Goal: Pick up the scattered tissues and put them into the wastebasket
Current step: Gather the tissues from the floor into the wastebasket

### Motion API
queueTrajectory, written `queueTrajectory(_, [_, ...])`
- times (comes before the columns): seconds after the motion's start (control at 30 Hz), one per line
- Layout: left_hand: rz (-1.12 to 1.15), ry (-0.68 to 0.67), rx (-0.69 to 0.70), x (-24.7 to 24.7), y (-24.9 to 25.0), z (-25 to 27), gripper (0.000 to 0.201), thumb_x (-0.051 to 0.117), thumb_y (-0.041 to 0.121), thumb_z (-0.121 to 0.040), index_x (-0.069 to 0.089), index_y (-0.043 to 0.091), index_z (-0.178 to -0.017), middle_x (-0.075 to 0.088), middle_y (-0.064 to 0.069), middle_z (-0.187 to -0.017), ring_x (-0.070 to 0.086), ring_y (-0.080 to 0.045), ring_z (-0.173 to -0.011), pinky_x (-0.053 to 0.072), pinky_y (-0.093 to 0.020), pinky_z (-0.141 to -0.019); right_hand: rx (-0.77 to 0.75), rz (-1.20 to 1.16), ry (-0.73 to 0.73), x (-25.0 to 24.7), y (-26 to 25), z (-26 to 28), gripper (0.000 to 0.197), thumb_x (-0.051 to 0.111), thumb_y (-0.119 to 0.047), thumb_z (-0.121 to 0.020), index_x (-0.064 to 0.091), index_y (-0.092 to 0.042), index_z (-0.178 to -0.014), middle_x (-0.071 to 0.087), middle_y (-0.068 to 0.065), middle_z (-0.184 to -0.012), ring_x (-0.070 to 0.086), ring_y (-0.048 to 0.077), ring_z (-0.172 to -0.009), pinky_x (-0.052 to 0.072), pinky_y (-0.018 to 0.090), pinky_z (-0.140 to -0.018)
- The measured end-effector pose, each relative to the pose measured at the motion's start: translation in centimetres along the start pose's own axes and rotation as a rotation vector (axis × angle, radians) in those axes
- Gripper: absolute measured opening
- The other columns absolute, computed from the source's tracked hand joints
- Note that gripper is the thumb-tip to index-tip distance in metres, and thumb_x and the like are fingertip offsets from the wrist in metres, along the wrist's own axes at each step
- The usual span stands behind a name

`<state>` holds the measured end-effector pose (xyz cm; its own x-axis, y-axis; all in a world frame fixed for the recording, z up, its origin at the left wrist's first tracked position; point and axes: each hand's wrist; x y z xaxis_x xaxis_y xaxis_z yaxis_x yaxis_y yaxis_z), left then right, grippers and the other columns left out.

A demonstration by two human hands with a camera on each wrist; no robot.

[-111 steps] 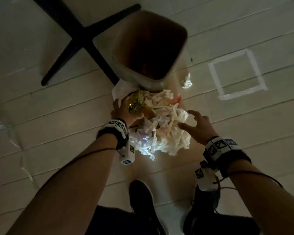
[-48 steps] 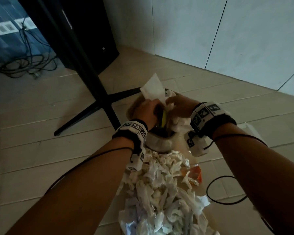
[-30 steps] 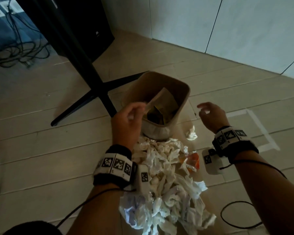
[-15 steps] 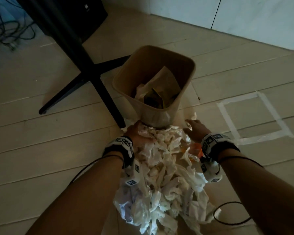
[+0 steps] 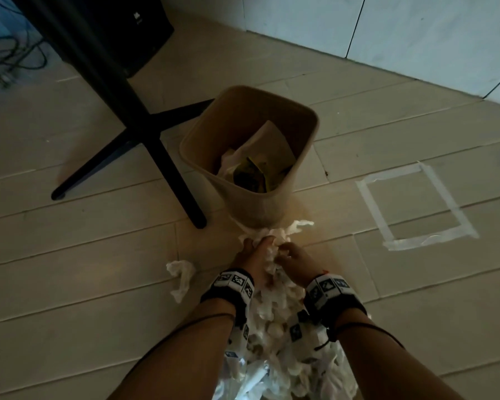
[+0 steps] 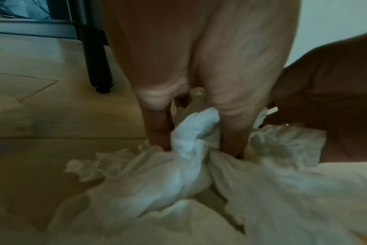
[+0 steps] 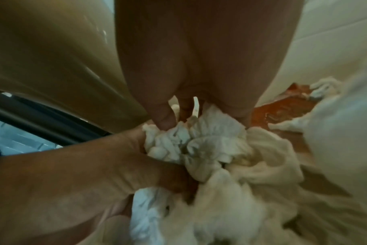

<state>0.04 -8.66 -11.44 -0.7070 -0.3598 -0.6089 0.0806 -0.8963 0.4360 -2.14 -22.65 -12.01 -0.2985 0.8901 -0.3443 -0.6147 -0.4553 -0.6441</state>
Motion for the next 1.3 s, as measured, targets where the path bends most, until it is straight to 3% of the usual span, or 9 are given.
queueTrajectory(0.23, [0.045, 0.249, 0.145, -2.1, 1.6, 3.0, 0.061, 0.064, 0.016, -0.085, 0.042, 0.039, -0.137, 0.039, -0.006, -0.143, 0.053, -0.033, -0.123, 0.047, -0.038, -0.100, -0.133, -0.203, 0.102, -2.4, -1.7, 3.8, 0.007, 0.069, -0.027, -0.069, 0.070, -0.024, -0.075, 0.072, 0.010, -0.092, 0.068, 0.033, -0.092, 0.055, 0.051, -0.088])
queueTrajectory(0.47, [0.260, 0.471, 0.312, -6.4, 6.1, 9.9, 0.048, 0.070, 0.030, -0.079, 0.054, 0.043, -0.122, 0.051, 0.001, -0.128, 0.060, -0.021, -0.114, 0.051, -0.036, -0.097, -0.275, -0.177, 0.185, -5.9, -6.9, 11.6, 0.036, 0.071, -0.044, -0.064, 0.072, -0.024, -0.094, 0.070, 0.005, -0.104, 0.067, 0.026, -0.097, 0.054, 0.050, -0.089])
queueTrajectory(0.6, [0.318, 0.568, 0.434, -8.9, 8.2, 14.8, 0.042, 0.069, 0.035, -0.079, 0.055, 0.041, -0.119, 0.055, 0.005, -0.121, 0.061, -0.012, -0.106, 0.054, -0.032, -0.092, -0.412, -0.088, 0.147, -8.7, -10.3, 16.8, 0.014, 0.072, -0.032, -0.078, 0.072, -0.026, -0.091, 0.066, -0.006, -0.103, 0.062, 0.015, -0.099, 0.052, 0.047, -0.091])
queueTrajectory(0.73, [0.309, 0.722, 0.566, -13.4, 10.7, 17.9, 0.039, 0.075, 0.020, -0.080, 0.060, 0.031, -0.115, 0.057, 0.003, -0.120, 0.059, -0.009, -0.105, 0.052, -0.021, -0.089, -0.590, -0.018, 0.168, -11.5, -15.0, 19.9, 0.020, 0.067, -0.038, -0.081, 0.070, -0.031, -0.100, 0.063, -0.015, -0.108, 0.059, 0.005, -0.102, 0.053, 0.037, -0.090])
queueTrajectory(0.83, [0.250, 0.862, 0.614, -18.3, 12.3, 17.4, 0.034, 0.073, 0.020, -0.081, 0.062, 0.026, -0.113, 0.059, -0.002, -0.117, 0.058, -0.011, -0.103, 0.050, -0.018, -0.088, -0.780, -0.063, 0.242, -13.0, -19.3, 19.3, 0.023, 0.069, -0.035, -0.082, 0.071, -0.025, -0.104, 0.066, -0.009, -0.109, 0.063, 0.006, -0.101, 0.053, 0.033, -0.089])
queueTrajectory(0.97, [0.159, 0.986, 0.567, -23.2, 13.2, 14.0, 0.035, 0.066, 0.024, -0.079, 0.060, 0.028, -0.113, 0.056, -0.009, -0.116, 0.060, -0.023, -0.099, 0.053, -0.032, -0.083, -0.910, -0.136, 0.304, -13.9, -23.4, 14.5, 0.018, 0.075, -0.028, -0.077, 0.070, -0.024, -0.094, 0.068, 0.005, -0.110, 0.066, 0.021, -0.102, 0.052, 0.048, -0.092])
queueTrajectory(1.1, [0.103, 0.982, 0.476, -23.7, 13.4, 10.2, 0.039, 0.066, 0.020, -0.083, 0.058, 0.029, -0.120, 0.046, -0.011, -0.126, 0.059, -0.032, -0.106, 0.054, -0.038, -0.087, -0.878, -0.244, 0.330, -13.3, -23.8, 9.0, 0.022, 0.076, -0.018, -0.077, 0.063, -0.035, -0.082, 0.071, 0.010, -0.105, 0.068, 0.025, -0.099, 0.053, 0.051, -0.090])
queueTrajectory(1.17, [0.067, 0.883, 0.390, -22.8, 12.8, 8.2, 0.043, 0.061, 0.016, -0.085, 0.052, 0.032, -0.124, 0.040, -0.012, -0.131, 0.058, -0.035, -0.108, 0.053, -0.043, -0.090, -0.812, -0.145, 0.375, -12.9, -23.2, 6.7, 0.016, 0.074, -0.024, -0.077, 0.067, -0.029, -0.090, 0.071, 0.009, -0.106, 0.067, 0.026, -0.098, 0.053, 0.048, -0.090])
queueTrajectory(1.3, [-0.145, 0.473, 0.131, -20.4, 11.0, 3.6, 0.051, 0.053, 0.031, -0.083, 0.036, 0.044, -0.130, 0.024, -0.009, -0.150, 0.045, -0.042, -0.127, 0.043, -0.053, -0.104, -0.460, 0.559, 0.317, -12.4, -21.7, 3.1, 0.036, 0.063, -0.028, -0.085, 0.064, -0.010, -0.116, 0.065, 0.015, -0.118, 0.060, 0.034, -0.109, 0.045, 0.038, -0.088])
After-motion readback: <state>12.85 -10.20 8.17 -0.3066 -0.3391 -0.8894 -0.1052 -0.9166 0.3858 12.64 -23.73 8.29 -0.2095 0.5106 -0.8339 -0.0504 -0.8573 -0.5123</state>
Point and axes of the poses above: each hand's wrist, its own z-axis away from the middle knuckle, its own x-axis out of the palm, y = z × x
